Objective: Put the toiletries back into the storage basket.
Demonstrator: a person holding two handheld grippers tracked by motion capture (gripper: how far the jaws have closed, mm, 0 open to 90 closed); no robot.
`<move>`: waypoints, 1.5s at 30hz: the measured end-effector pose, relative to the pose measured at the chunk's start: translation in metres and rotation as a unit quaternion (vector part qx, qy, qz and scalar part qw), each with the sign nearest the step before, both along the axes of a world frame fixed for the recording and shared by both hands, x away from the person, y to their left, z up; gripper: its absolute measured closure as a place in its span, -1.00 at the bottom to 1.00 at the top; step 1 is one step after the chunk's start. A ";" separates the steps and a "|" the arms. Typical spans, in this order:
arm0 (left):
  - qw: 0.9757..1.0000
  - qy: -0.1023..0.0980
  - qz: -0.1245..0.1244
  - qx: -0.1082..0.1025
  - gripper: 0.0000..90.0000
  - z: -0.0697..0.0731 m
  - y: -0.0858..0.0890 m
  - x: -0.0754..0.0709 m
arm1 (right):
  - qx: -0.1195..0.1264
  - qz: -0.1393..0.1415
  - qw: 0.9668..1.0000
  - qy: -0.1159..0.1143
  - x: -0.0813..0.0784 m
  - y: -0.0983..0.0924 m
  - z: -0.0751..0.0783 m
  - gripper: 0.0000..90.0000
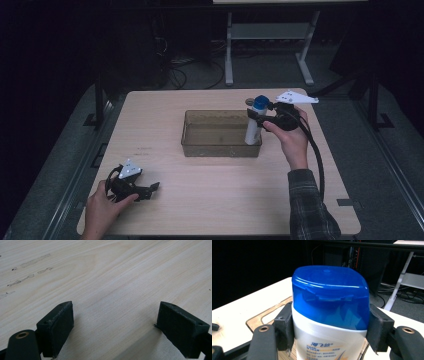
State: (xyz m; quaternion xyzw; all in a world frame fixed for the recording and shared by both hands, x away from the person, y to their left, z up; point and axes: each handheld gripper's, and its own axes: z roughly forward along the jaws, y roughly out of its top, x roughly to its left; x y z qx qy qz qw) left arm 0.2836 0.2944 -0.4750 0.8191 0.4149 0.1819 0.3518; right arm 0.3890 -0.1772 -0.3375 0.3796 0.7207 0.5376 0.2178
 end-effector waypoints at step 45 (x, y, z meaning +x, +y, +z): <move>1.000 0.000 -0.002 0.002 -0.71 0.000 0.000 0.000 | -0.072 0.008 0.995 0.065 0.009 0.016 -0.038 -0.22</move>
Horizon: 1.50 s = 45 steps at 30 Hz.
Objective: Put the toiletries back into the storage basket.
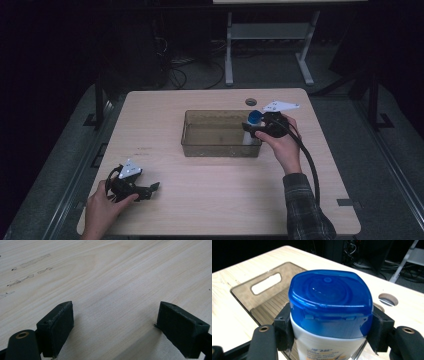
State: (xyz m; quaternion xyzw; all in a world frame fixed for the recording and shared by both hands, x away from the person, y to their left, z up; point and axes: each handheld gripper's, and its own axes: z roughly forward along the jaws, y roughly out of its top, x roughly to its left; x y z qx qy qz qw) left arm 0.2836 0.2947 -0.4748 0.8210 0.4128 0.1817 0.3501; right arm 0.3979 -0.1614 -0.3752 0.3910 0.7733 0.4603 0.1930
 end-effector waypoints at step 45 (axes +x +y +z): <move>1.000 0.000 0.000 0.000 -0.71 0.000 0.000 0.000 | -0.004 0.009 1.000 0.017 -0.007 -0.001 -0.002 -0.60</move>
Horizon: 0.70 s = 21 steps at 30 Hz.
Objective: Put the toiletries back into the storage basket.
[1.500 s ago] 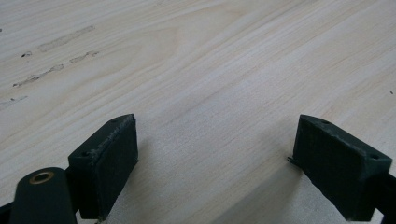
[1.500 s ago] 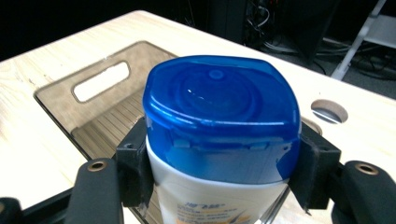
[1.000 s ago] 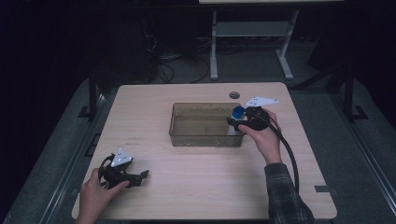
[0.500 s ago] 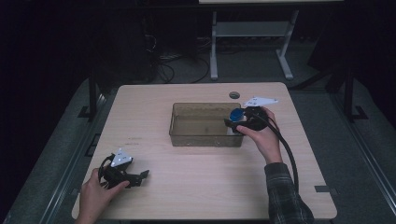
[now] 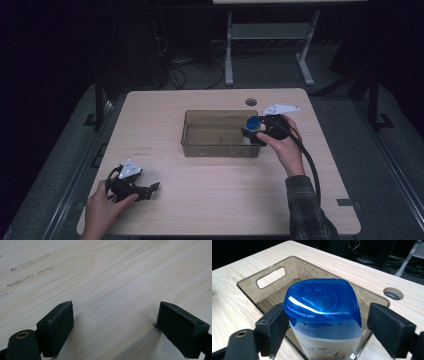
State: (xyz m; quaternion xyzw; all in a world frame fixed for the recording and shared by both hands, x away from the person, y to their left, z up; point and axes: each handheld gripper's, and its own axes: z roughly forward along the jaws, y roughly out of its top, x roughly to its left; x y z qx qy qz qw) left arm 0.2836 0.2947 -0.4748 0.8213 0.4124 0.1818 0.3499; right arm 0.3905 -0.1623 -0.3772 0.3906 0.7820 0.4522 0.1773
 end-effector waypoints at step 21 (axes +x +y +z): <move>1.000 -0.001 0.000 0.000 -0.71 0.000 0.000 0.000 | 0.009 -0.013 1.000 -0.010 -0.027 -0.030 -0.008 -0.54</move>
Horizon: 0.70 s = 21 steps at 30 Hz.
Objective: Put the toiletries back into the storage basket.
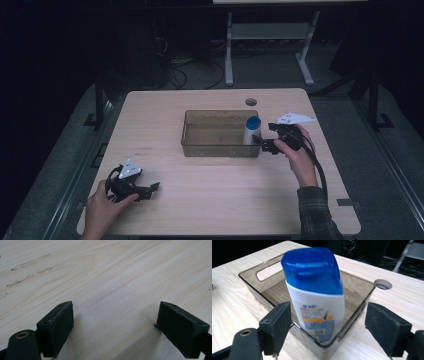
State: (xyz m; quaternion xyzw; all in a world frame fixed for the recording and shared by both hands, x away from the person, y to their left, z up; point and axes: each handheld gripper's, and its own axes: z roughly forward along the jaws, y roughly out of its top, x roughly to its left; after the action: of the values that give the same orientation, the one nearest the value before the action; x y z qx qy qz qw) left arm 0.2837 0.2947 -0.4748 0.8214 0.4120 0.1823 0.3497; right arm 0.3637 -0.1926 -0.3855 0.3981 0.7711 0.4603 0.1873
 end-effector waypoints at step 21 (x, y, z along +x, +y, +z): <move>1.000 -0.001 0.002 -0.003 -0.71 0.000 0.000 0.000 | -0.001 -0.043 0.999 0.009 -0.028 -0.032 -0.022 -0.49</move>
State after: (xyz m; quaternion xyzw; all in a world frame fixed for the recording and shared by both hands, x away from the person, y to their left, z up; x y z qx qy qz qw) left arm 0.2836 0.2944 -0.4752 0.8196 0.4134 0.1826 0.3522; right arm 0.3357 -0.2249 -0.4070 0.4349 0.7556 0.4470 0.2003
